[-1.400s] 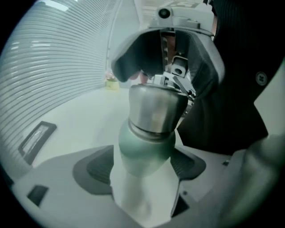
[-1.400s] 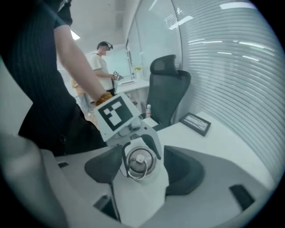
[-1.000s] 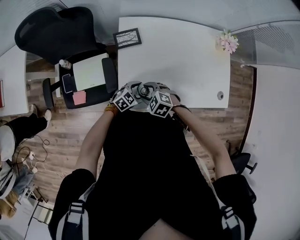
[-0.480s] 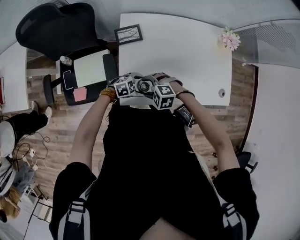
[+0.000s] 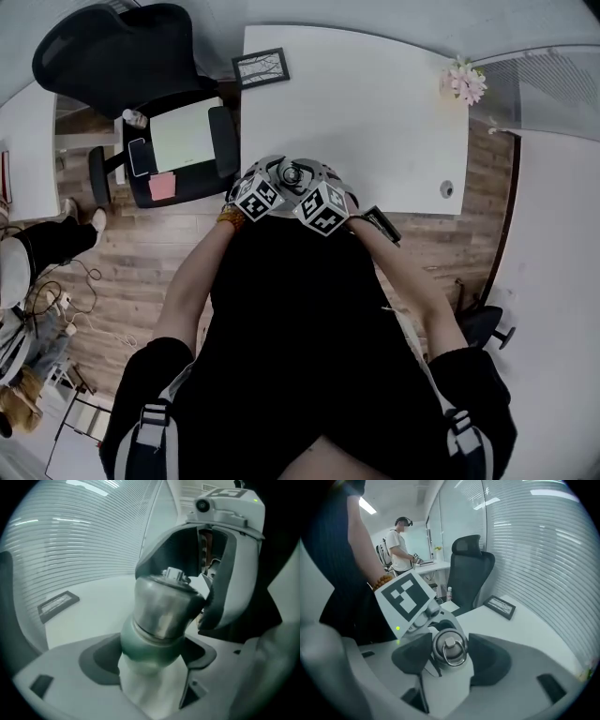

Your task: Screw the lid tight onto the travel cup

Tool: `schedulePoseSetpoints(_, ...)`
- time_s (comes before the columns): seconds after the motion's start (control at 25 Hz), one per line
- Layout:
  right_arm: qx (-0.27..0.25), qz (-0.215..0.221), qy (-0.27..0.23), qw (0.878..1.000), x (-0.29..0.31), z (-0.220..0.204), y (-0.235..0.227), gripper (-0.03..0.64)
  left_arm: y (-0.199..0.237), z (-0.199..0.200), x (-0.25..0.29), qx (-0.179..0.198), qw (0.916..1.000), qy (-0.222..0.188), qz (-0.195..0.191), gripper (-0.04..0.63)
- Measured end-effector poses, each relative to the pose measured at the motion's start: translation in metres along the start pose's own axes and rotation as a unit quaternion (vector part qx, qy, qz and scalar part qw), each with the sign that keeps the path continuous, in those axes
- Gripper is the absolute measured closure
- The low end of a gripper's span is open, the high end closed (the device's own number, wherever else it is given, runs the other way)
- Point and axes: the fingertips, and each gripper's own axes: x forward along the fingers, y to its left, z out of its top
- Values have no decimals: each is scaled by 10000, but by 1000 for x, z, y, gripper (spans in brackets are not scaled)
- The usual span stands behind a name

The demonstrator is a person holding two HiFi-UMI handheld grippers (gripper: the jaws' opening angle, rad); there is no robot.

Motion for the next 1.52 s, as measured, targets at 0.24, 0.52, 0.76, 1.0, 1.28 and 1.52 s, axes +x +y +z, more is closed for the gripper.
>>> schedulePoseSetpoints(0.24,-1593,739,220,9842,7,1,9,373,-2,-7,0,945,9888,545,-1020,209)
schedulePoseSetpoints(0.52,-2886,1275,555,9473,10,2,22,371,-9,-16,-10,2463,9279,1502,-2363,207)
schedulePoseSetpoints(0.76,-1177,857,69,9893,-1,9,9,324,4,-15,-12,1054,9848,592,-1246,163)
schedulePoseSetpoints(1.0,-234,408,-59,9989,5,12,8,358,-2,-10,-12,-78,9988,-39,-478,178)
schedulePoseSetpoints(1.28,-1129,1143,70,9870,7,8,18,370,-6,-12,-10,564,9914,356,-1125,210)
schedulePoseSetpoints(1.52,-2543,1856,430,9482,11,5,27,371,-9,-20,-16,1901,9433,1381,-2345,210)
